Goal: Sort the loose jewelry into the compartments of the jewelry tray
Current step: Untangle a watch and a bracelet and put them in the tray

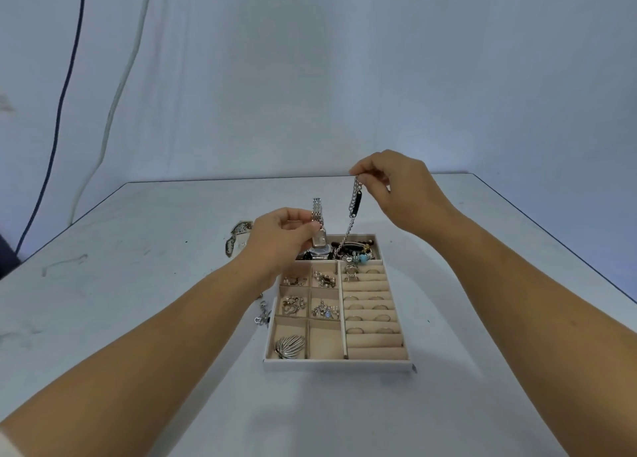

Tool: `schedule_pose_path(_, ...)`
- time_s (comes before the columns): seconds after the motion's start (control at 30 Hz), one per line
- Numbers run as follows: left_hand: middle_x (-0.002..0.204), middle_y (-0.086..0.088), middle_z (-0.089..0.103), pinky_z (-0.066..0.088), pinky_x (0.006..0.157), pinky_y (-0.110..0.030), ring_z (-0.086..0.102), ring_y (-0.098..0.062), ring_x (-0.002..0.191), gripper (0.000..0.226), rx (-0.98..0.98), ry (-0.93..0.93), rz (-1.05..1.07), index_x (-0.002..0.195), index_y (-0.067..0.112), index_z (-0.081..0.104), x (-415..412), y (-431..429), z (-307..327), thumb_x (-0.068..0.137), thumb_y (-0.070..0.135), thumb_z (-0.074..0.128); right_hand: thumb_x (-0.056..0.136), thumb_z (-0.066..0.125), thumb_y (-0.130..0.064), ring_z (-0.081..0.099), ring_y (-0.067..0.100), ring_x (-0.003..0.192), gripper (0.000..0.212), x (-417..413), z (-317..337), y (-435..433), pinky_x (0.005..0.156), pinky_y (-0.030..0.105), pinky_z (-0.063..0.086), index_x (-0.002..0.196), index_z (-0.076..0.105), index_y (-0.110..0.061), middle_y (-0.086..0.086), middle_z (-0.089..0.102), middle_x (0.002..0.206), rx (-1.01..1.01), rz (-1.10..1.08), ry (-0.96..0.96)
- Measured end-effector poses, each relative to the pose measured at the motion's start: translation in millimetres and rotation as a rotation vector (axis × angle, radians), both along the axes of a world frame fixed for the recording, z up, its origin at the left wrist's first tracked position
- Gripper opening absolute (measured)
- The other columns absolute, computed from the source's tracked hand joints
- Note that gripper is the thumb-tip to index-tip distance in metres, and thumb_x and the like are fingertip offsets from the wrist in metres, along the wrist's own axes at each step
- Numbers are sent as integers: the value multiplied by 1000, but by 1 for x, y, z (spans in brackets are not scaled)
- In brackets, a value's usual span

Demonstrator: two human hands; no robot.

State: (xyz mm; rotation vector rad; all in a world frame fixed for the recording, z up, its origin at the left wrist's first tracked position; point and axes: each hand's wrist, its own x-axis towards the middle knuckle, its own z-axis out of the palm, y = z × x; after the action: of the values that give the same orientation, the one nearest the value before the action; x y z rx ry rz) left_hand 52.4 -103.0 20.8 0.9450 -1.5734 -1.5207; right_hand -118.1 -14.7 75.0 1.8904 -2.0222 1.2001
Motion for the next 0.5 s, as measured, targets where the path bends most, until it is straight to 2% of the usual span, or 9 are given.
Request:
schedule_pose_path(0.13,89,-10,67,58,70,-23,65,-17,76,9,-4,-31,-8,86,13,65,-11,-1,-4,82,6,70,93,54,-13,51,2,77,18,-9,20,1,71,-2,34,106,67,-16,-3,59,95,-75,-53,42)
schedule_pose_path(0.27,84,-9,66,59,67,-23,65,-18,71,9,-14,-56,-4,87,12,65,-19,0,-6,82,6,70,93,54,-12,51,-1,74,18,-16,41,1,72,0,36,105,67,-16,-3,60,93,-138,-56,58)
schedule_pose_path(0.37,82,-9,65,58,65,-22,64,-19,71,8,-18,-66,-13,86,11,65,-23,0,-7,82,5,70,92,54,-13,52,5,77,18,-18,44,1,72,1,37,105,67,-17,-2,60,92,-132,-43,62)
schedule_pose_path(0.5,80,-8,69,59,74,-30,67,-21,75,9,-48,-119,-25,87,11,67,-26,-1,-9,81,8,72,92,54,-13,52,7,78,18,-19,38,0,73,2,37,104,67,-16,-3,60,91,-133,-37,54)
